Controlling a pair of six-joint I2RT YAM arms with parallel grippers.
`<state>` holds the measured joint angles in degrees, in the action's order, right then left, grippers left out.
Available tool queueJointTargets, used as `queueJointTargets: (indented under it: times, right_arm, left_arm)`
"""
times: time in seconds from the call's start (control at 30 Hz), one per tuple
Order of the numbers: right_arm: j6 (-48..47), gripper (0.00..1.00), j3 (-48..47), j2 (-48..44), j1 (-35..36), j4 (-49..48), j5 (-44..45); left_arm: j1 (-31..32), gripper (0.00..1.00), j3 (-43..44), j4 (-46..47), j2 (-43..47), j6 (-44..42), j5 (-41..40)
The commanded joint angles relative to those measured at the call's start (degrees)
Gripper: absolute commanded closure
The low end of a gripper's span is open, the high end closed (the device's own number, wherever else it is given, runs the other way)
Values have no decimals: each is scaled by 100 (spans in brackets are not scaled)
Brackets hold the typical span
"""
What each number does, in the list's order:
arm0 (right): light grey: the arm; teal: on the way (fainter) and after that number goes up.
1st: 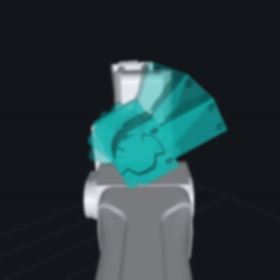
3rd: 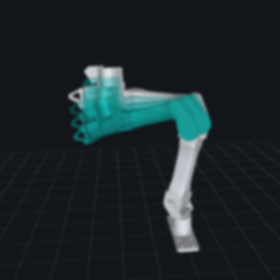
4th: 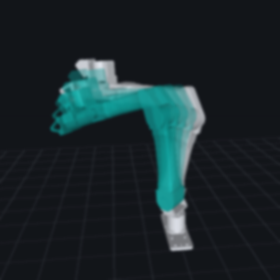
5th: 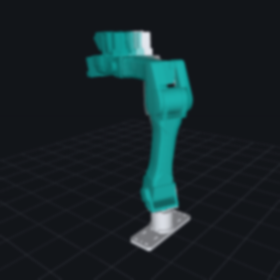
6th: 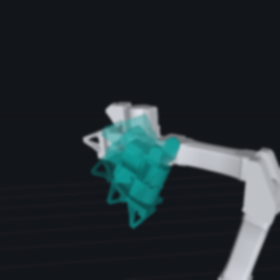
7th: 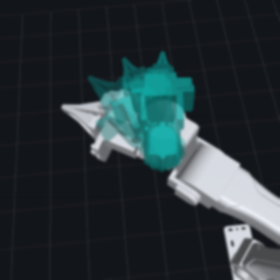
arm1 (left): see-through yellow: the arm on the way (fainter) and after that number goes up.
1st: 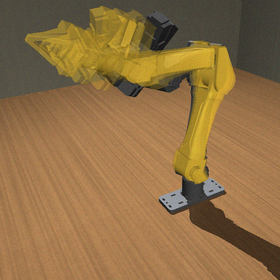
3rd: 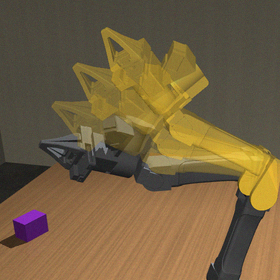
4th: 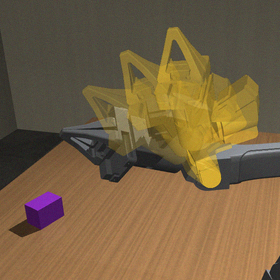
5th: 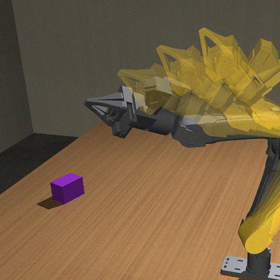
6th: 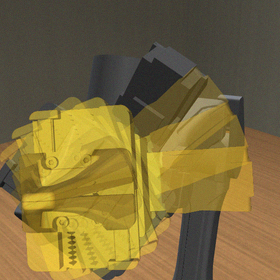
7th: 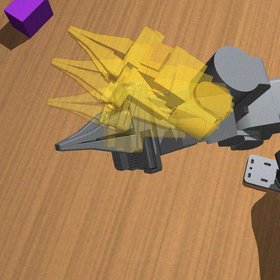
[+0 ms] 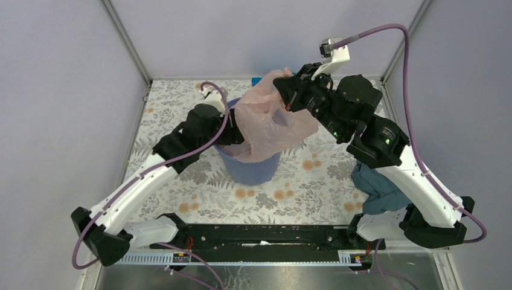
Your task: Put the trash bags into the trash bin
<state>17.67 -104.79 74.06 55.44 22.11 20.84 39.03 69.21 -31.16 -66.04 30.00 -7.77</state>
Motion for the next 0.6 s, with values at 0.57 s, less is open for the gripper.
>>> queueJointTargets:
  times: [0.57]
  right_arm:
    - [634, 100, 864, 430, 1, -904, -1152]
  left_arm:
    - [25, 3, 228, -474, 2639, -286, 196]
